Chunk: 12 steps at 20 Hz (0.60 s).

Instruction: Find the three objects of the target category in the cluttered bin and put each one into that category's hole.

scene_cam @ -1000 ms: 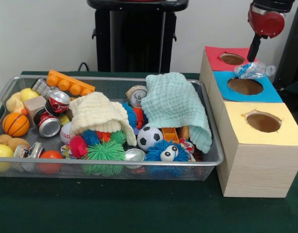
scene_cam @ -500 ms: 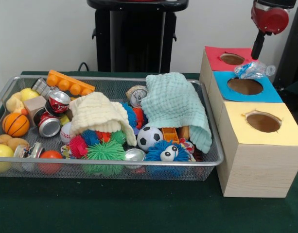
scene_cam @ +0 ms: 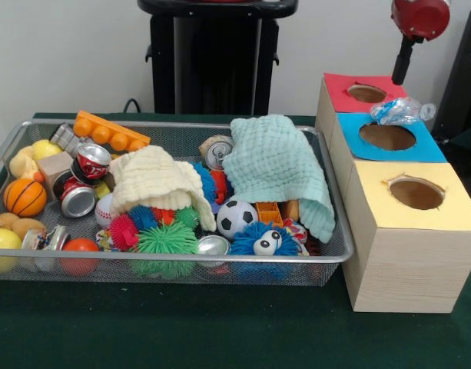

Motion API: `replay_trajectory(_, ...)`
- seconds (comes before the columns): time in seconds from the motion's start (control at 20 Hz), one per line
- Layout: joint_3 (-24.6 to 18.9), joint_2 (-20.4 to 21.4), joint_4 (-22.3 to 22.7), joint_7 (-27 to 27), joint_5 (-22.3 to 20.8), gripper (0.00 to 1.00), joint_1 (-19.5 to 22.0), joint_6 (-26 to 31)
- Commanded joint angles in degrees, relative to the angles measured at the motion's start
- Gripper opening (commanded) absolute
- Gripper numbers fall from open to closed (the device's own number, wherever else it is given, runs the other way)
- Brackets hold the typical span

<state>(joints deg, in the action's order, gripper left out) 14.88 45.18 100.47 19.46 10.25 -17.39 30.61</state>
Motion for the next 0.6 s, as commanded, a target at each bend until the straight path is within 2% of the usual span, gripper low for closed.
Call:
replay_trajectory(0.05, -2.34, 3.77, 0.25, 14.62, 1.29, 0.00, 5.06, 10.97)
replay_trajectory(0.1, -2.14, 4.48, -0.94, 14.48, 1.15, 0.00, 5.39, 13.72)
replay_trajectory(0.5, -5.12, 4.44, -2.27, 12.48, 0.98, 0.00, 9.68, 20.94)
replay_trajectory(0.55, -5.77, 4.34, -2.51, 12.65, 0.80, 1.00, 10.07, 21.09)
replay_trajectory(0.6, -6.30, 4.22, -2.57, 12.29, 1.09, 1.00, 10.40, 21.11)
